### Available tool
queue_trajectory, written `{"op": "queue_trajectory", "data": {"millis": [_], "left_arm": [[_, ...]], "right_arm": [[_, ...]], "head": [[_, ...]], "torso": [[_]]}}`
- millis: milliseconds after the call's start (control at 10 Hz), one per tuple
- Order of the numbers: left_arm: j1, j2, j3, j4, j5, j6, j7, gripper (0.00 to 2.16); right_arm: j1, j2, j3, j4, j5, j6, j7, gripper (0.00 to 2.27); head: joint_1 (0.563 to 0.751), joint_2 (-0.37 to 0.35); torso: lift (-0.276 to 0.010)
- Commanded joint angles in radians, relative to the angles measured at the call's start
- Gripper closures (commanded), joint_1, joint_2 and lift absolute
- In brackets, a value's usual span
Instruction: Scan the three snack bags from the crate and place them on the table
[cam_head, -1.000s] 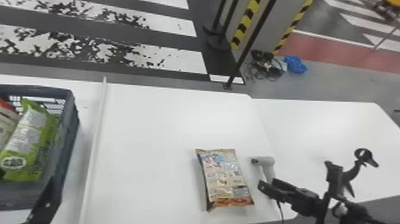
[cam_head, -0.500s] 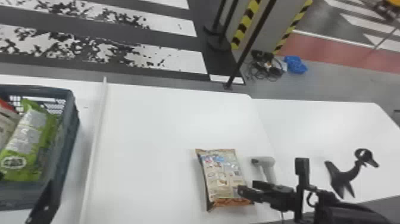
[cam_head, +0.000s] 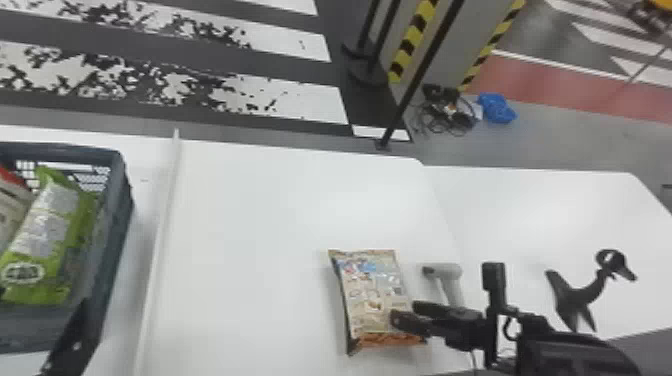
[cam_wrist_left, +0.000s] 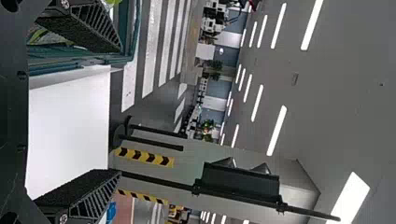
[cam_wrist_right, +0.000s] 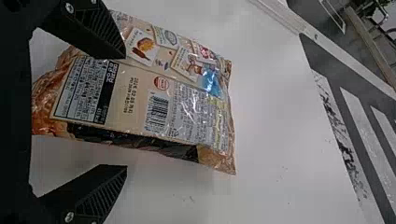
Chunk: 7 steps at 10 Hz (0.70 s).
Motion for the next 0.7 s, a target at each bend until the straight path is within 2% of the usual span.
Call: {"op": "queue_trajectory", "data": {"millis": [0,100,200,300,600], "left_arm": [[-0.001,0.000,0.000,0.000,0.000,0.000,0.000,0.07],[-0.003,0.000,0.000,0.000,0.000,0.000,0.000,0.07],[-0.003,-0.002,0.003,0.002,0.000,0.000,0.002,0.07],[-0.004,-0.003,0.007,0.003,0.000,0.003,0.002,0.07],[-0.012,-0.005,0.007,0.009,0.000,0.006,0.008,0.07]], "right_arm": [[-0.008,-0.002,0.034,0.012,0.023,-0.008,0.003,0.50],[-0.016,0.000,0.056,0.013,0.042,-0.008,0.005,1.55],[-0.024,0.002,0.059,0.021,0.043,-0.008,0.006,2.15],[-0.024,0.003,0.062,0.018,0.042,-0.027,0.009,2.22],[0.034,0.015,0.019,-0.065,-0.001,-0.042,0.008,2.22]], "head": [[0.695,-0.350],[0.695,-0.350],[0.695,-0.337],[0.695,-0.324],[0.695,-0.302]], "torso": [[-0.037],[-0.037],[-0.037],[-0.037],[-0.037]]}}
